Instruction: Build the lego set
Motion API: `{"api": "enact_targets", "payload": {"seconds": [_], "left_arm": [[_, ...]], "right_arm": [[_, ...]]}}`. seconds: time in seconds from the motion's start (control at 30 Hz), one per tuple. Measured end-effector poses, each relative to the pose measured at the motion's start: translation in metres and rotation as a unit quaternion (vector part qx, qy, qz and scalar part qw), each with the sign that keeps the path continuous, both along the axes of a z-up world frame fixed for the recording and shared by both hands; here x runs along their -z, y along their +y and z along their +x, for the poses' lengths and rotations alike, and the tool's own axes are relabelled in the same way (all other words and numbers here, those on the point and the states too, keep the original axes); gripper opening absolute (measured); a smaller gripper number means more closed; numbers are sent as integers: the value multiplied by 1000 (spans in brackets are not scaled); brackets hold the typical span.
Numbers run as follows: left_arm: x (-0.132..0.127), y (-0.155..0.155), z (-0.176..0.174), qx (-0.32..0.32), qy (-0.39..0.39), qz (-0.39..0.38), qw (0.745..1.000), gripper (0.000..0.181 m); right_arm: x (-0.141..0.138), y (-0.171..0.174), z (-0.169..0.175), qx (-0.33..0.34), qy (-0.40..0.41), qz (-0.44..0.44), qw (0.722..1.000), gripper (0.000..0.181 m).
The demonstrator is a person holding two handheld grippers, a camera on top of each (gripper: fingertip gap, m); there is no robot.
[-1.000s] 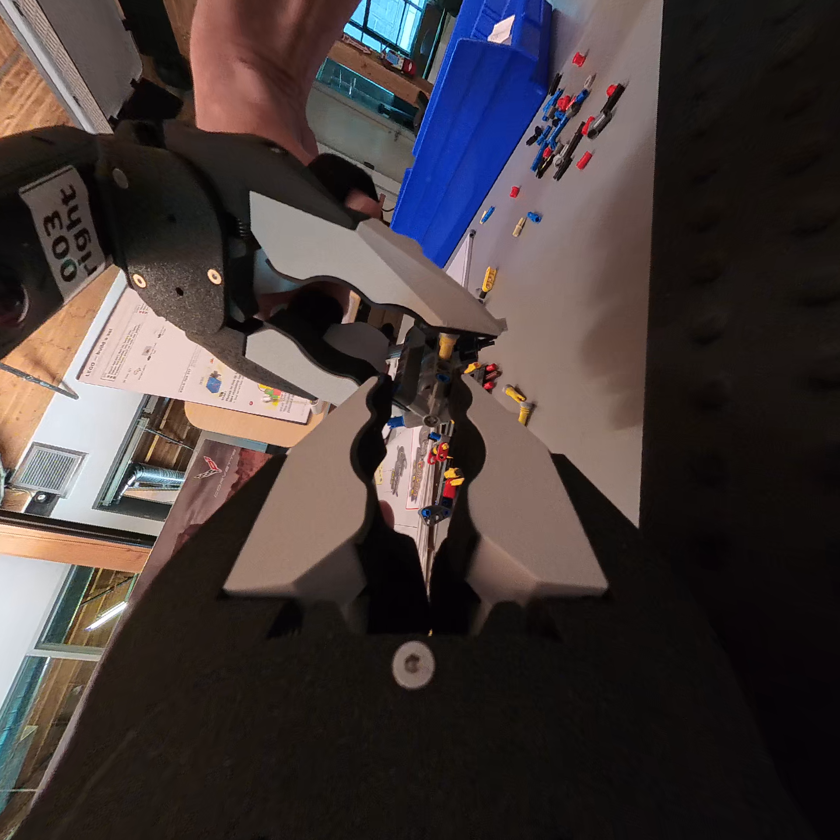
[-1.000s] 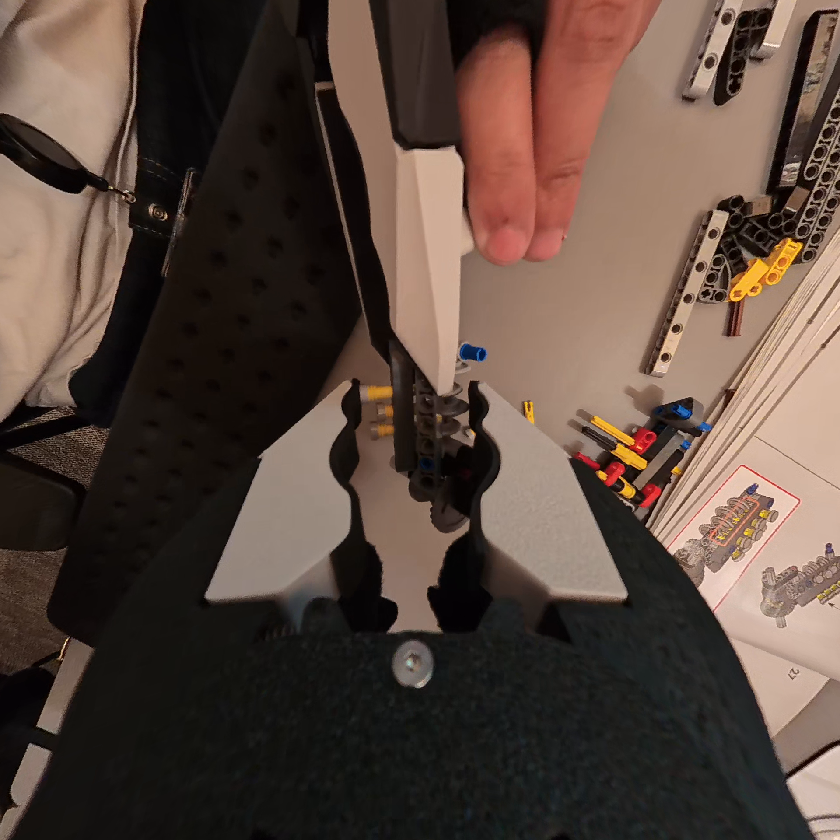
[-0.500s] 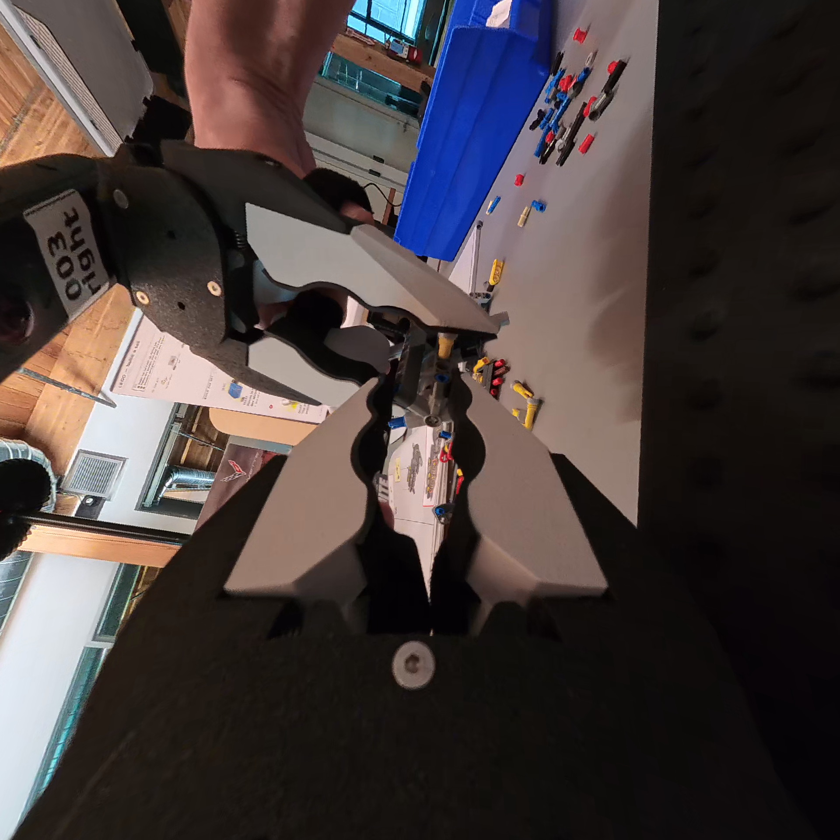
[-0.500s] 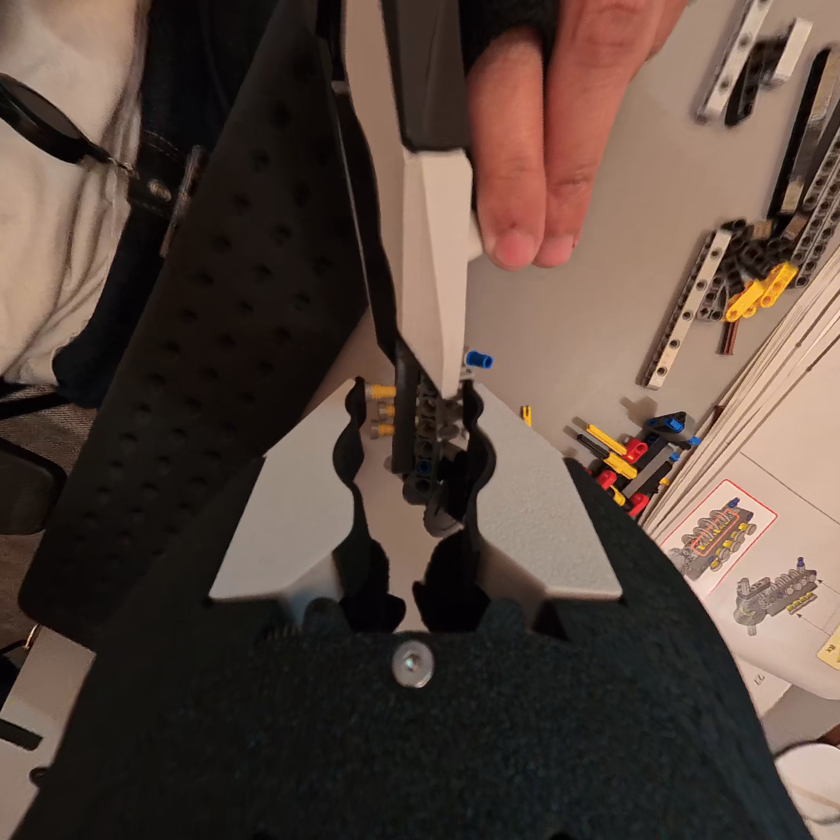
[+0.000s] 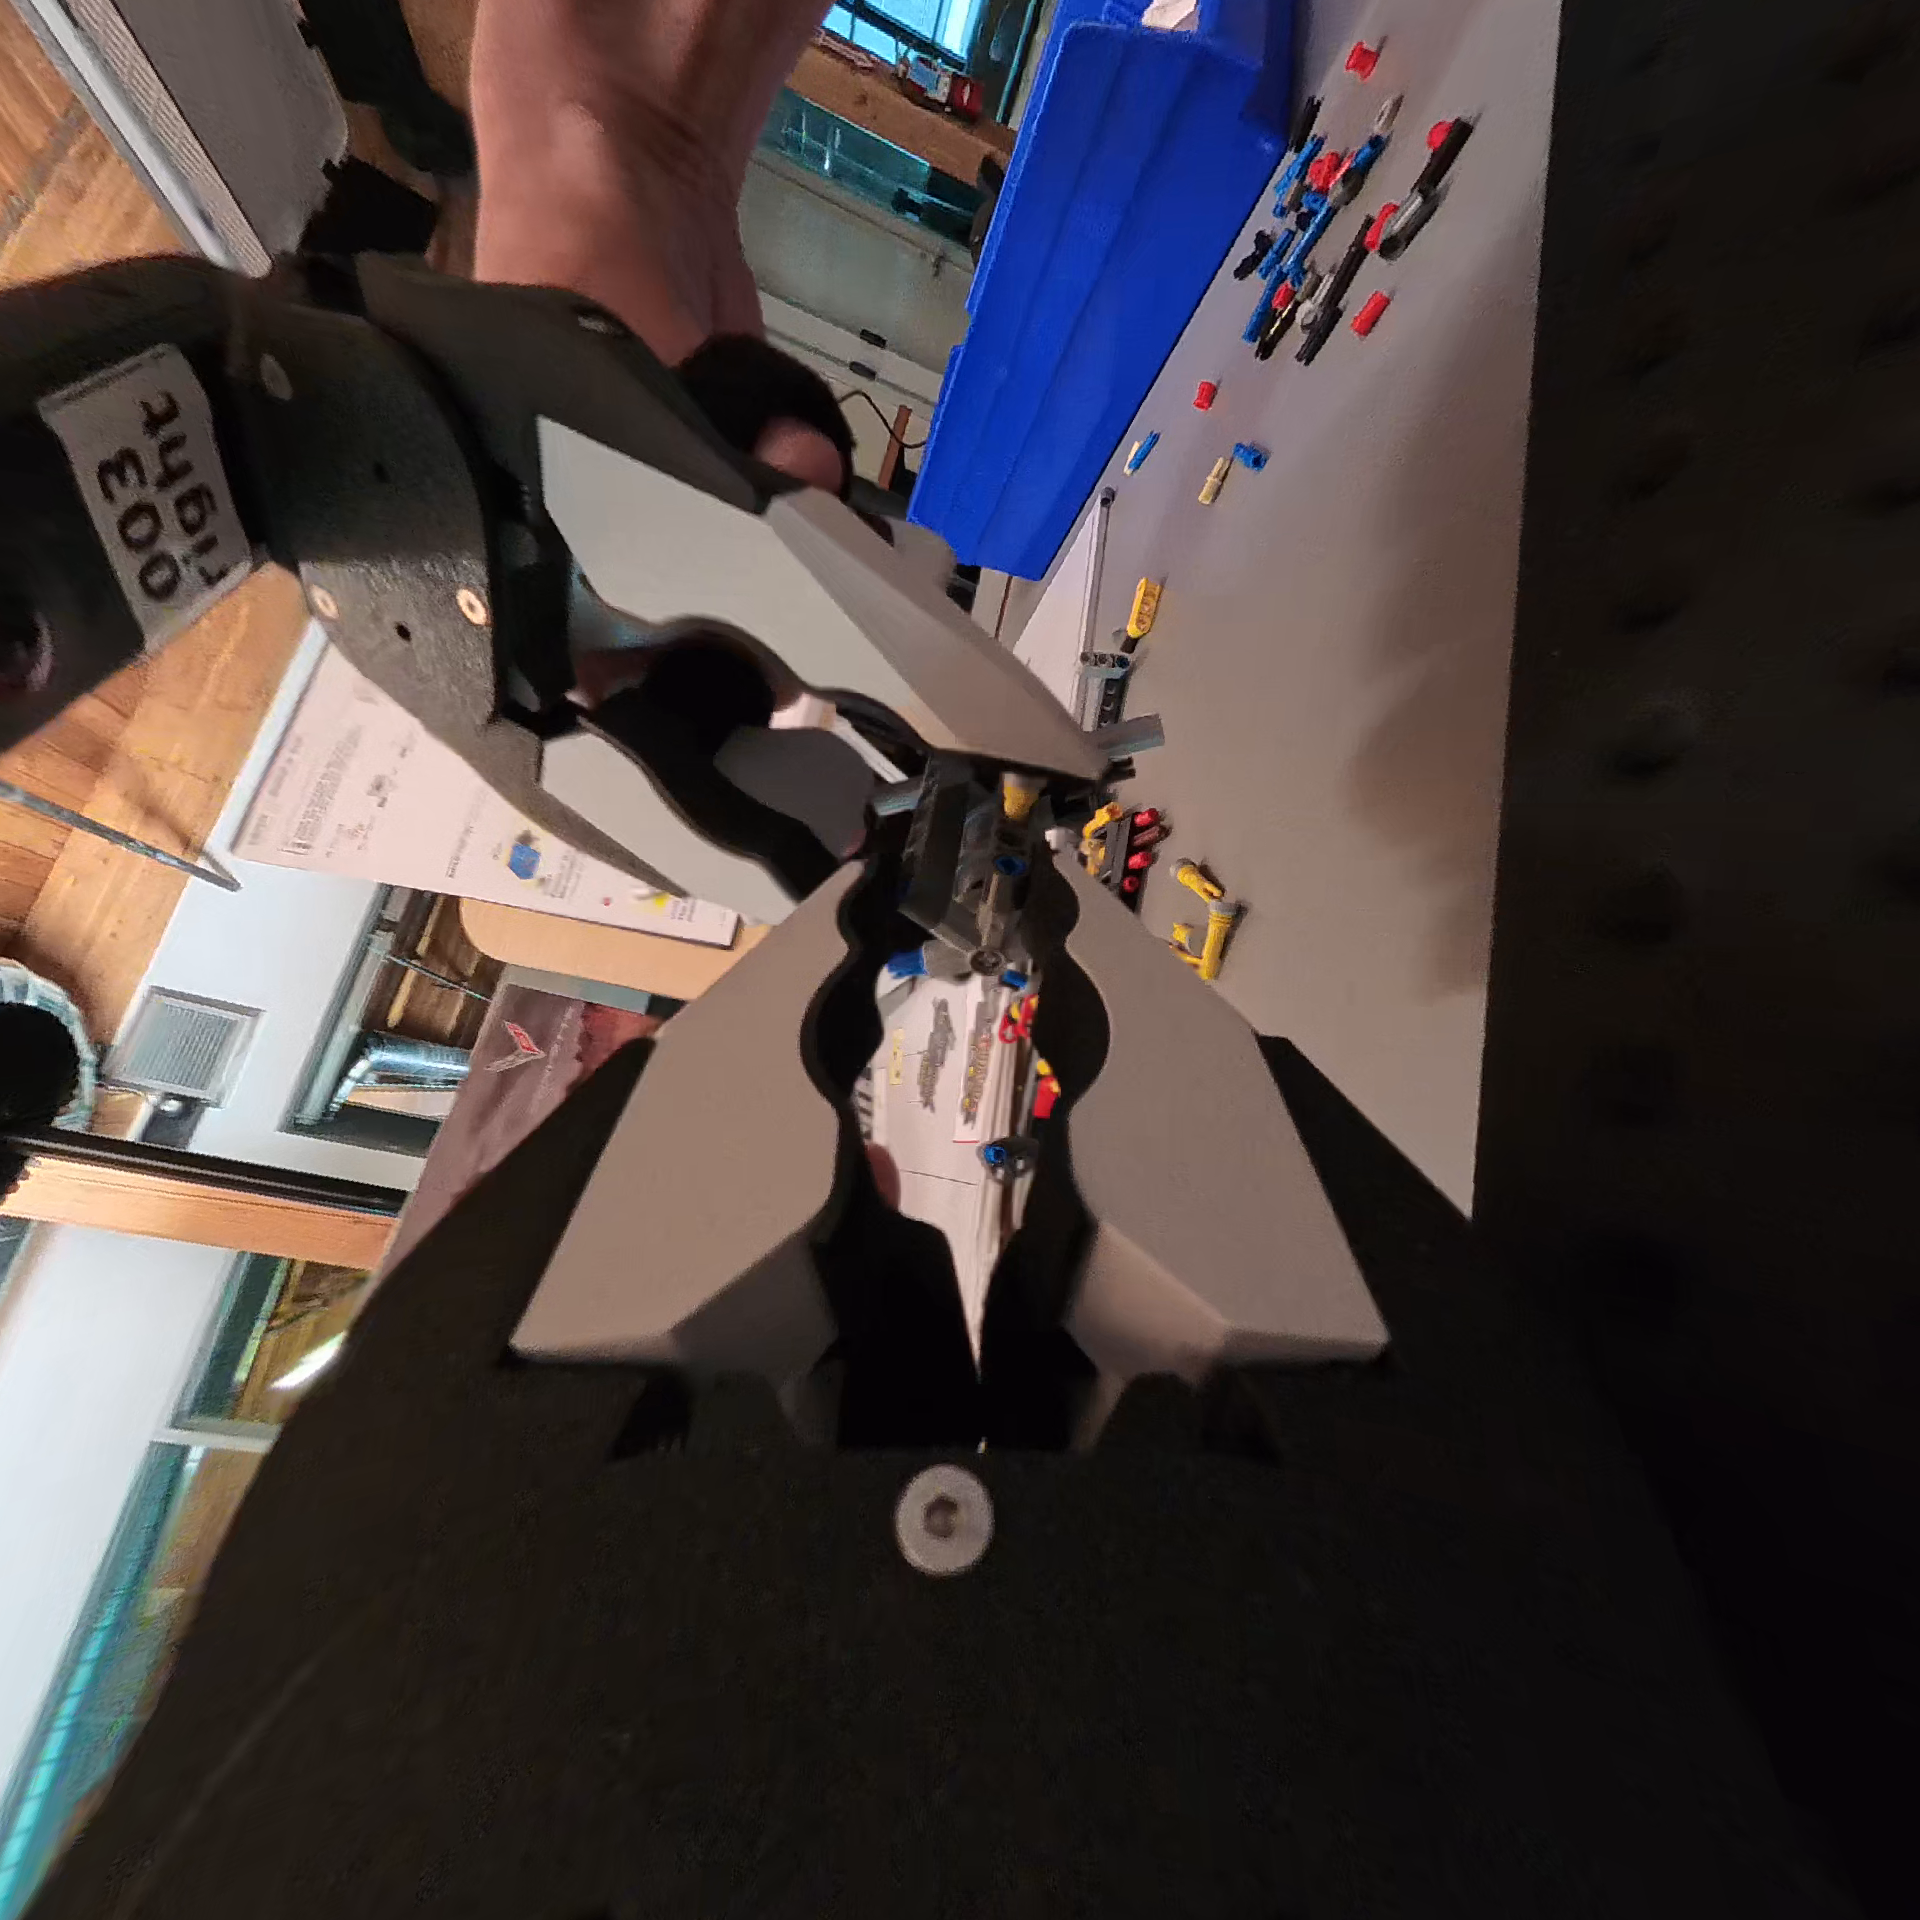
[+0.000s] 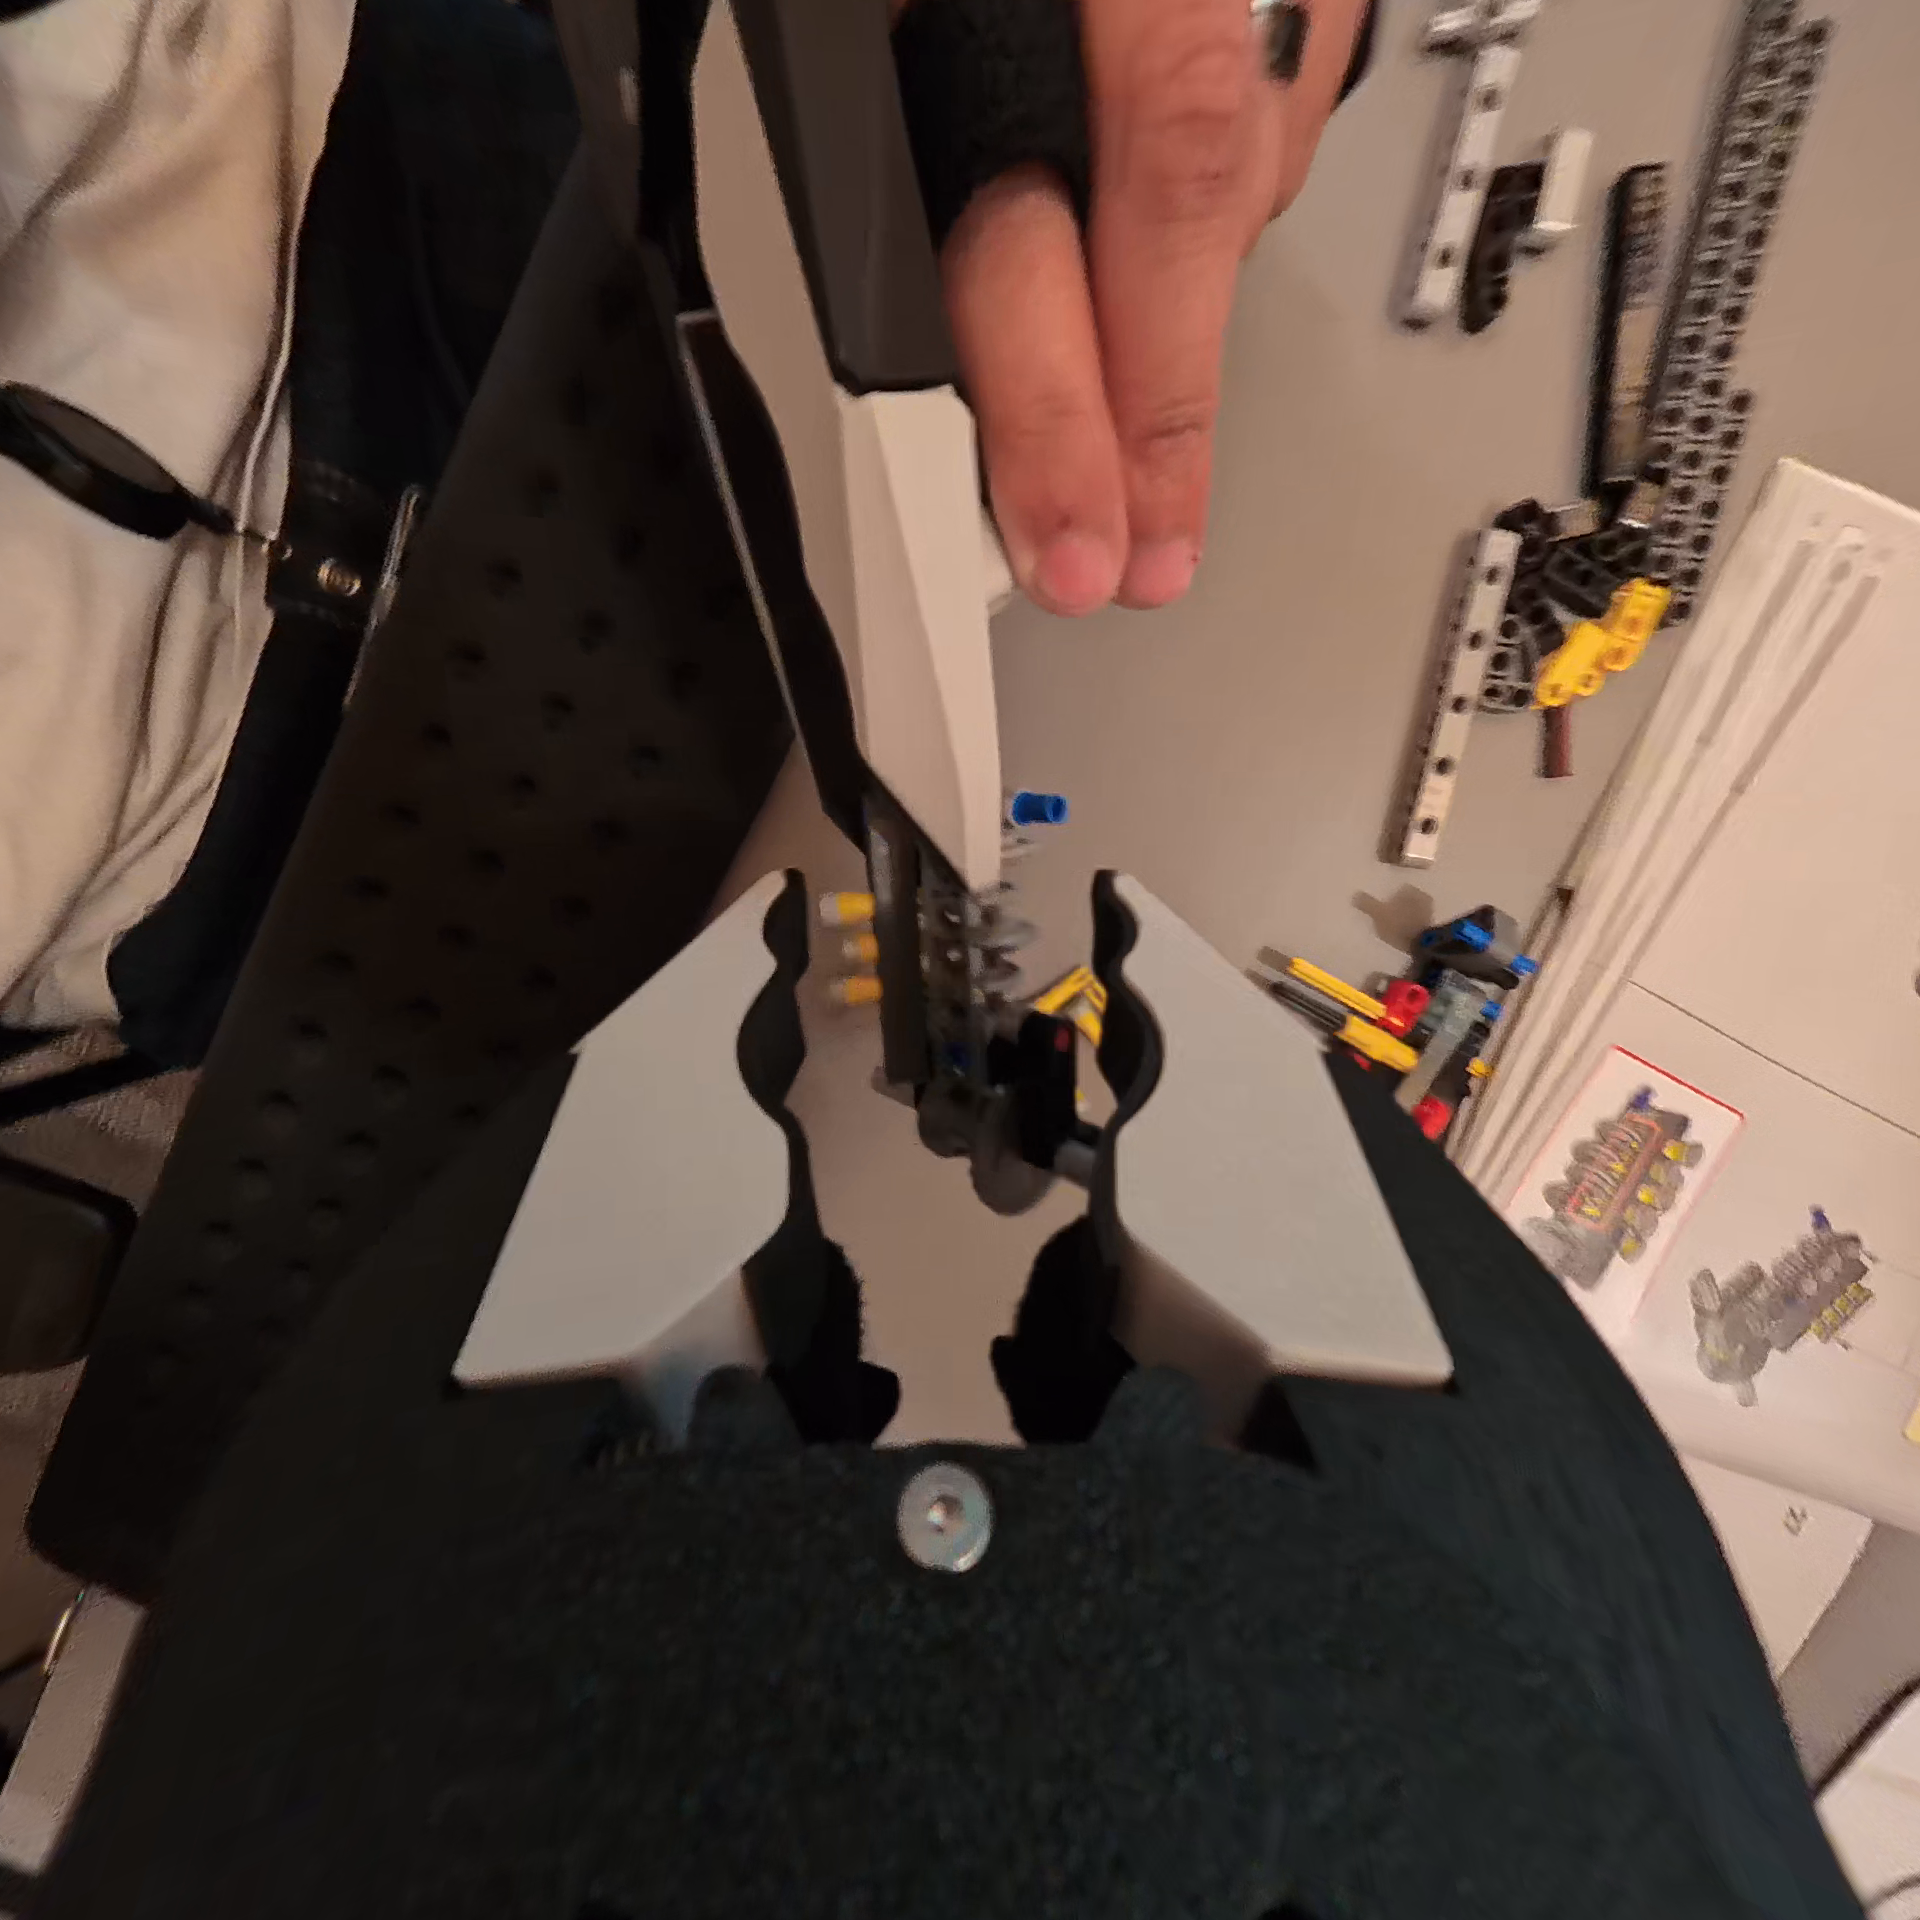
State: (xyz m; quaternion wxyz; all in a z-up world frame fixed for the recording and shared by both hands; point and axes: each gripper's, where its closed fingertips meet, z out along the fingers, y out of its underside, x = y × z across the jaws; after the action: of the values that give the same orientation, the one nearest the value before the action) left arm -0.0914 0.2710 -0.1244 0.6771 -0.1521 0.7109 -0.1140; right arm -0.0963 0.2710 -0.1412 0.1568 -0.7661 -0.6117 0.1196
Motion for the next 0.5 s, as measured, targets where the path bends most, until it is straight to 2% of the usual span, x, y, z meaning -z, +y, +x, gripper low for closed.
{"api": "enact_targets", "payload": {"seconds": [0.1,0.17,0.2,0.27,0.33,0.4,0.5], "left_arm": [[-1,16,-7,-14,7,-40,999,24],[2,40,-14,-34,28,-108,993,23],[3,54,-17,-49,36,-148,987,23],[-2,79,-22,-79,31,-220,972,23],[2,102,-22,-112,41,-304,945,24],[5,110,-21,-118,51,-362,923,24],[3,103,-20,-85,57,-409,907,24]], "right_arm": [[-30,21,13,62,66,67,994,60],[-51,39,40,139,125,130,974,47],[-50,45,58,181,143,153,961,45],[-28,48,85,262,184,147,936,45],[14,34,88,306,217,72,924,46],[45,19,80,322,227,5,919,46],[63,13,79,319,206,21,925,38]]}}
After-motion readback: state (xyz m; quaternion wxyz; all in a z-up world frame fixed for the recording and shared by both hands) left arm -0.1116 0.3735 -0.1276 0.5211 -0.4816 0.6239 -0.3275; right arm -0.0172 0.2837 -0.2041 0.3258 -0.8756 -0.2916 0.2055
